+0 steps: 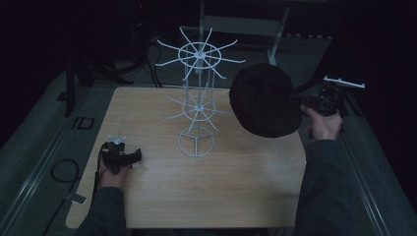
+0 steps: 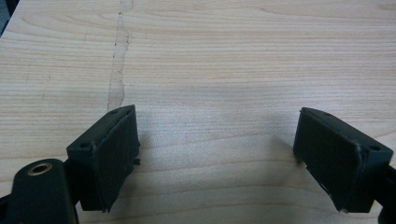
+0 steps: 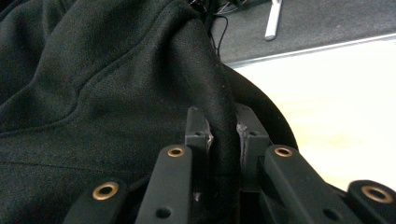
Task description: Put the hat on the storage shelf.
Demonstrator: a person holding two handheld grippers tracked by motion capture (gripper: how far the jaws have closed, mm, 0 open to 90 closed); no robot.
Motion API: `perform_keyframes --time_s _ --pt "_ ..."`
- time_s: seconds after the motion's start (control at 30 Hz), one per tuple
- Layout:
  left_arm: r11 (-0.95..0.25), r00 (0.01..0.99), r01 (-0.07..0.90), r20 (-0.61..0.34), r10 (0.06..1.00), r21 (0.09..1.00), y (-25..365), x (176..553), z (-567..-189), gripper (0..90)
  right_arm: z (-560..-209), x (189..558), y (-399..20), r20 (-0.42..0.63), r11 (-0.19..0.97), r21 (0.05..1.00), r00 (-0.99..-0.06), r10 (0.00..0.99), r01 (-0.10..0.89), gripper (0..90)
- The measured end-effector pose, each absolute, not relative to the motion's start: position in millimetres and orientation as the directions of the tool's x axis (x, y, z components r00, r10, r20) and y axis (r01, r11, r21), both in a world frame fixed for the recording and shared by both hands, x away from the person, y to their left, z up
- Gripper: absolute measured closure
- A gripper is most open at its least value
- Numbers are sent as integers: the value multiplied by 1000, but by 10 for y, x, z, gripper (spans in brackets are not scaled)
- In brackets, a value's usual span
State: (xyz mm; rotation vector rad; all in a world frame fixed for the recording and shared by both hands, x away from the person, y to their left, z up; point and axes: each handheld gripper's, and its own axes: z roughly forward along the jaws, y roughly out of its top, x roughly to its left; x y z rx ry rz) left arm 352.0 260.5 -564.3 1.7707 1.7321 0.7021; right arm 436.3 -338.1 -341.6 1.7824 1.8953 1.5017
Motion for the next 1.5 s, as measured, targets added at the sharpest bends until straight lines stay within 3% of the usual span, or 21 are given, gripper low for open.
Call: perform_keyframes --time_s 1.5 --pt "-9 29 707 -16 999 707 2602 3522 -5643 152 -3031 4319 -3531 609 -306 698 -313 729 647 784"
